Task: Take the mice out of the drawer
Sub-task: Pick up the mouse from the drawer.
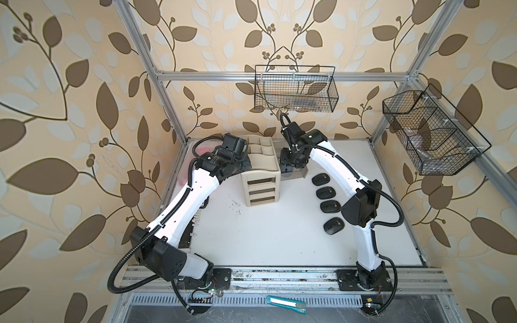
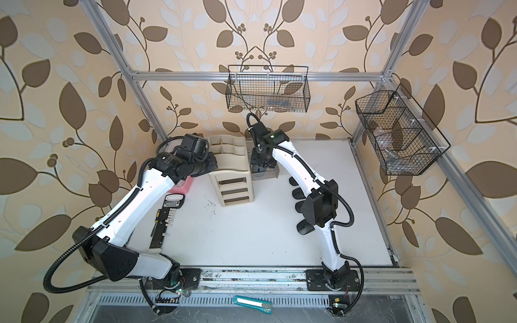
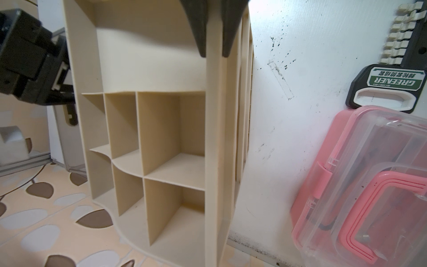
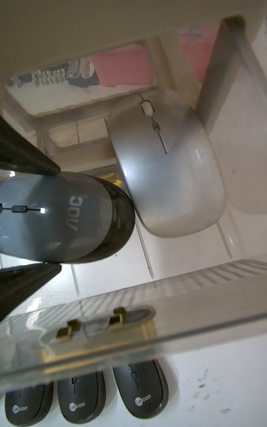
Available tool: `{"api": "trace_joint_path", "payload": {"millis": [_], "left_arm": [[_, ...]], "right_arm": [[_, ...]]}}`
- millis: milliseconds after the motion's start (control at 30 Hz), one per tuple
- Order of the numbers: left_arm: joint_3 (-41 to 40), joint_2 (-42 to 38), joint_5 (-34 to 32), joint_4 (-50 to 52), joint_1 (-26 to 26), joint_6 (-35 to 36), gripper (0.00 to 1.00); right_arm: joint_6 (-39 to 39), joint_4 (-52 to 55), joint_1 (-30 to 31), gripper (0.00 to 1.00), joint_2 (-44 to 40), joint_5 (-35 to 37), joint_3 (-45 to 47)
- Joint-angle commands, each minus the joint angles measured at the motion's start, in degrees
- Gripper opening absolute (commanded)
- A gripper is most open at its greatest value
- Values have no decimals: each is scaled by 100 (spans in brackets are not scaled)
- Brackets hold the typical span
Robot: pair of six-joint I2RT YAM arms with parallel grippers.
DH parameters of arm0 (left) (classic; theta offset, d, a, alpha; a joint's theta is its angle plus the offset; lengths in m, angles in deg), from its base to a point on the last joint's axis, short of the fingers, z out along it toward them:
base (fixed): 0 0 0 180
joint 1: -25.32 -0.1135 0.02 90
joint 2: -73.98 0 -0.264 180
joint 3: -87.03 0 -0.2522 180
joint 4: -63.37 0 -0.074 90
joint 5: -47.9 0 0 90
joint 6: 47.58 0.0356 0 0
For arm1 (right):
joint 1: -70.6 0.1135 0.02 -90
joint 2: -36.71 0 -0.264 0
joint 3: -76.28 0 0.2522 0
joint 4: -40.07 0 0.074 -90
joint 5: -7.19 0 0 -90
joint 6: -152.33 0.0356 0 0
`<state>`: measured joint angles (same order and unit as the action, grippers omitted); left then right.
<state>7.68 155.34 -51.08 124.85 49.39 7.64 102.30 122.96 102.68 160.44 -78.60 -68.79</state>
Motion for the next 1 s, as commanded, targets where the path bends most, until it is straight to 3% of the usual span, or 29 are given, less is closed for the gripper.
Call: {"api": "trace_joint_path", "payload": {"millis": [0,333,633,967], "left_arm": [[6,-303,97,-611,45,-108,0],[25,-261,128,-674,45,-89,0],[56,-235,163,-694,36,-83,0],[161,-174,-7,-485,39,-46,0]], "right_arm": [[-95,-88,-120,61,41,78,266],[-238,79,75,73,399,-96,9],[-229,93,-32,57,174,262,99],[62,-525,-88,56,-274,-171,88]]}}
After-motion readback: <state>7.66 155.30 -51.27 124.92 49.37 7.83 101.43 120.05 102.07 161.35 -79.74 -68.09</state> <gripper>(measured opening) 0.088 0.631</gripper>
